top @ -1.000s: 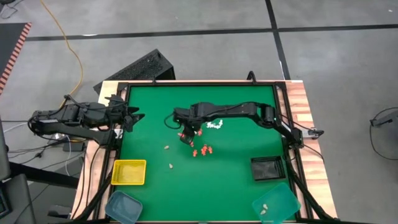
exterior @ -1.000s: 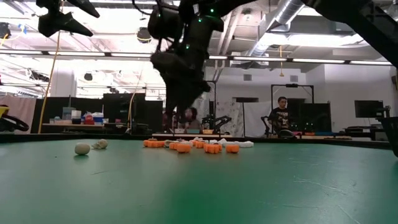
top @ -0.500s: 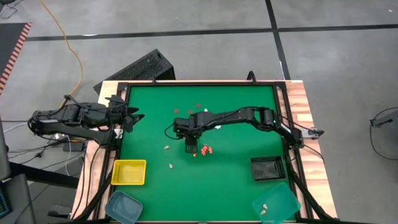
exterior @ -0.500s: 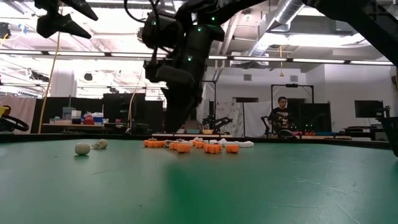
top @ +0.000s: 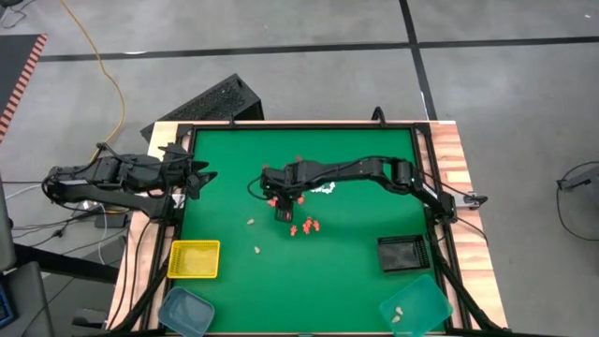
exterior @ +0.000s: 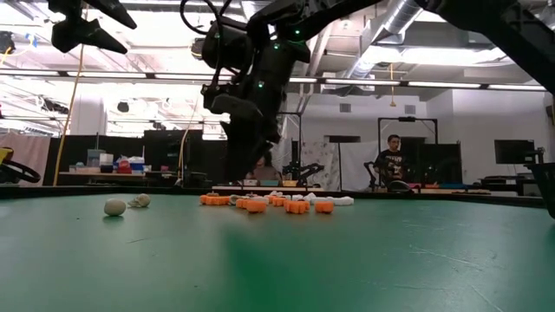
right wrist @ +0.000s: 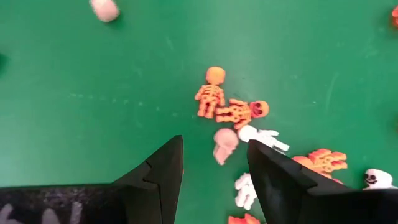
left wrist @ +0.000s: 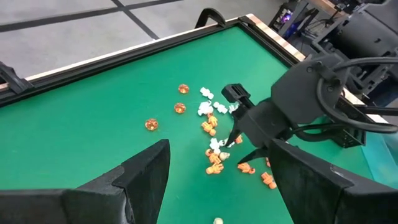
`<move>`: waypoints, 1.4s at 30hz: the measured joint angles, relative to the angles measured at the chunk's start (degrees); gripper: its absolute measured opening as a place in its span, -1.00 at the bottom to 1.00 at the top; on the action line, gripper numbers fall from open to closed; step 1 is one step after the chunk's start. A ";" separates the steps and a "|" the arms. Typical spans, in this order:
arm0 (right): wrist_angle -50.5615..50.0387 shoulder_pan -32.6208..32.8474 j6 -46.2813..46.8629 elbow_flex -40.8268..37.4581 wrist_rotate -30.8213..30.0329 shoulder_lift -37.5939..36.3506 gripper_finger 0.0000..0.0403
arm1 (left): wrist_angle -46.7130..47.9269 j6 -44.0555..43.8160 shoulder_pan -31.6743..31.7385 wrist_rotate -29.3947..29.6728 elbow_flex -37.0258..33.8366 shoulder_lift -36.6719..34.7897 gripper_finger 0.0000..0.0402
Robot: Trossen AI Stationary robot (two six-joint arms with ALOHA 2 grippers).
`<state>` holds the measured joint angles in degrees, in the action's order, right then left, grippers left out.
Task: Sort Halloween decoration
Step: Put the top right skull model into the green bin
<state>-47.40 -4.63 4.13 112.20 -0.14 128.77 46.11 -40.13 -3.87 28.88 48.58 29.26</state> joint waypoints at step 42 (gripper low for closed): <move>-1.41 0.41 -0.94 -0.12 -1.51 1.63 -0.03 | -0.09 0.75 -0.01 -0.03 0.00 -0.01 0.30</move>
<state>-48.81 -4.22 3.19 112.08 -1.65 130.40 46.02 -39.38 -3.88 28.85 48.58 29.24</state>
